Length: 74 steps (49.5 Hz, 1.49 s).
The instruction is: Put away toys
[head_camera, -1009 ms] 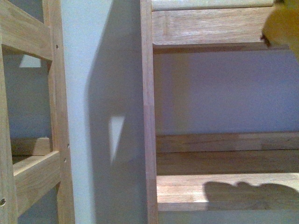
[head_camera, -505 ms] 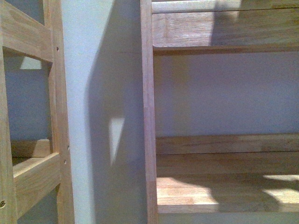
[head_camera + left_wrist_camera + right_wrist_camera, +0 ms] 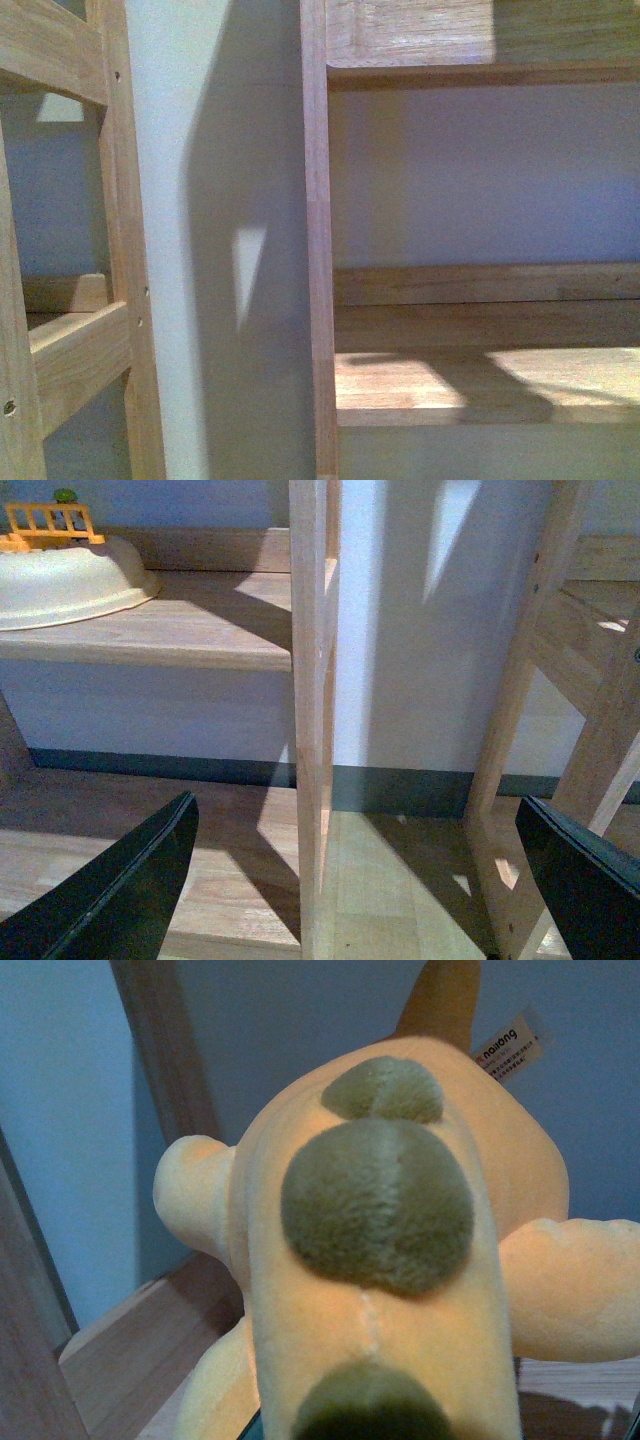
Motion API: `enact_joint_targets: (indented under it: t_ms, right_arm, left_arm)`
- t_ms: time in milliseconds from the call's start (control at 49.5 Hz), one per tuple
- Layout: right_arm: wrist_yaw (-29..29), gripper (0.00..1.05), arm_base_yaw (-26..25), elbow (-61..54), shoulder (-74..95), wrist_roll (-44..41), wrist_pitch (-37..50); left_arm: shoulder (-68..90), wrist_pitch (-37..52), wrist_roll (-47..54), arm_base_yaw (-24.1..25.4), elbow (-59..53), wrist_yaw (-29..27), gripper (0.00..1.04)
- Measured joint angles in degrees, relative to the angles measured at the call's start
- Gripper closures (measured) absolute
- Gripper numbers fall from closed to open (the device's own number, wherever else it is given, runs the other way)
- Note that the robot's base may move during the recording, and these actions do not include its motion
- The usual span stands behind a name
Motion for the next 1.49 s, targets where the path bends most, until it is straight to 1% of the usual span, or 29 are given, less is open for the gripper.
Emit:
enact_joint_targets:
  t_ms: [121, 323, 464, 545, 606, 706, 828, 908, 929, 1009, 1029, 1090, 1130, 1191, 1211, 1272, 1292, 1352, 1494]
  right_arm:
    - [-0.22, 0.97, 0.48, 3.5, 4.15, 3.32, -1.18]
    - [-2.93, 0.97, 1.44, 7.02, 8.59, 9.14, -2.21]
    - [-5.86, 0.97, 2.84, 9.2, 10.84, 12.33, -2.56]
    - [-9.01, 0.97, 4.42, 9.77, 11.65, 14.86, -2.4]
    - [-10.12, 0.97, 5.27, 9.86, 11.93, 15.74, -2.34]
    - [-10.43, 0.97, 6.38, 9.88, 12.33, 16.2, -1.22]
    - [-10.49, 0.97, 6.14, 9.57, 12.57, 16.17, -0.68]
    - [-10.23, 0.82, 5.2, 8.92, 12.57, 16.11, -0.02]
    - [-10.16, 0.76, 4.79, 8.7, 12.57, 16.11, 0.2]
    - [-9.62, 0.62, 3.78, 7.78, 12.5, 15.98, 1.31]
    - [-9.51, 0.57, 3.5, 7.3, 12.39, 15.69, 1.86]
    - [-8.96, 0.46, 2.99, 6.27, 11.89, 15.37, 3.02]
    - [-8.26, 0.38, 2.6, 5.38, 11.21, 14.47, 3.78]
    - [-7.21, 0.28, 2.03, 4.04, 9.94, 13.42, 4.94]
    - [-6.58, 0.23, 1.77, 3.26, 9.2, 12.68, 5.6]
    - [-5.73, 0.13, 1.11, 1.51, 7.43, 11.47, 6.84]
    - [-5.46, 0.08, 0.79, 0.61, 6.45, 11.04, 7.32]
    - [-5.29, 0.05, 0.42, -0.72, 4.96, 10.56, 8.15]
    - [-4.42, 0.06, -0.68, -4.57, 0.35, 9.35, 9.62]
  left_arm:
    - [0.0, 0.0, 0.0, 0.0, 0.0, 0.0, 0.06]
    - [0.0, 0.0, 0.0, 0.0, 0.0, 0.0, 0.06]
    - [0.0, 0.0, 0.0, 0.0, 0.0, 0.0, 0.06]
    - [0.0, 0.0, 0.0, 0.0, 0.0, 0.0, 0.06]
    - [0.0, 0.0, 0.0, 0.0, 0.0, 0.0, 0.06]
    - [0.0, 0.0, 0.0, 0.0, 0.0, 0.0, 0.06]
    - [0.0, 0.0, 0.0, 0.0, 0.0, 0.0, 0.06]
    - [0.0, 0.0, 0.0, 0.0, 0.0, 0.0, 0.06]
    - [0.0, 0.0, 0.0, 0.0, 0.0, 0.0, 0.06]
    - [0.0, 0.0, 0.0, 0.0, 0.0, 0.0, 0.06]
    - [0.0, 0.0, 0.0, 0.0, 0.0, 0.0, 0.06]
    - [0.0, 0.0, 0.0, 0.0, 0.0, 0.0, 0.06]
    - [0.0, 0.0, 0.0, 0.0, 0.0, 0.0, 0.06]
    - [0.0, 0.0, 0.0, 0.0, 0.0, 0.0, 0.06]
    - [0.0, 0.0, 0.0, 0.0, 0.0, 0.02, 0.06]
    - [0.0, 0.0, 0.0, 0.0, 0.0, 0.0, 0.06]
    - [0.0, 0.0, 0.0, 0.0, 0.0, 0.0, 0.06]
    - [0.0, 0.0, 0.0, 0.0, 0.0, 0.0, 0.06]
    - [0.0, 0.0, 0.0, 0.0, 0.0, 0.0, 0.06]
